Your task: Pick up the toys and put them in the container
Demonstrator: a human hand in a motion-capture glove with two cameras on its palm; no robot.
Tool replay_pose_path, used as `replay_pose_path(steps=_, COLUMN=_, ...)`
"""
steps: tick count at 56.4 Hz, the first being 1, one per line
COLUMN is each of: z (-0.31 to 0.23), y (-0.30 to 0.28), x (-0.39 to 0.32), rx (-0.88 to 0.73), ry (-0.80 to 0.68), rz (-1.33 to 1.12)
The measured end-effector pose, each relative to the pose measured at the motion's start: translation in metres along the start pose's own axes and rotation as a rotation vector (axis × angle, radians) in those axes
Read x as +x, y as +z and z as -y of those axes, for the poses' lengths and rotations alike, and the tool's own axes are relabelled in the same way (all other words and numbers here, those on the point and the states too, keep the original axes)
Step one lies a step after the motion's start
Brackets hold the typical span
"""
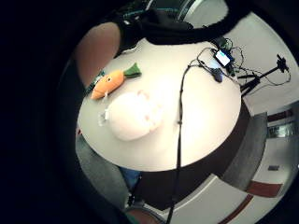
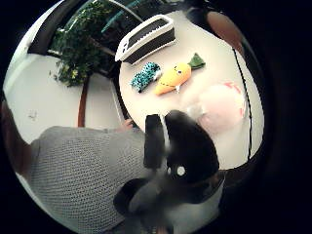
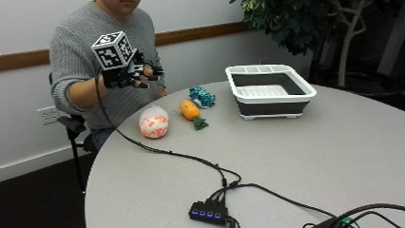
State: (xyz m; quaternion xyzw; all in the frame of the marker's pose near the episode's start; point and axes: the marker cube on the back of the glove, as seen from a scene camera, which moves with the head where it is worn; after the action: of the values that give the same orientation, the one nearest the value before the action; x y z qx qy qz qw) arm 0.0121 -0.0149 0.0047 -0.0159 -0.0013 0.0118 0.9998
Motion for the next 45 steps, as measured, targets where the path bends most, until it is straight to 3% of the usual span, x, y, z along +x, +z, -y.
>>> replay_pose_path(steps=17, z=0.012, y=0.027, x=0.000, rx=-0.057, ry=-0.014, rz=0.002)
replay_pose_path(steps=27, z=0.029, y=0.103, x=0.048, rx=-0.236, ry=0.239, rz=-0.132)
replay_pose_path(steps=32, z=0.007, y=0.157, x=0.042, rx=-0.331, ry=0.210, rz=-0.231)
replay_pose_path(steps=45, z=0.008, y=0.156, x=0.046, rx=-0.323, ry=0.217, rz=-0.221)
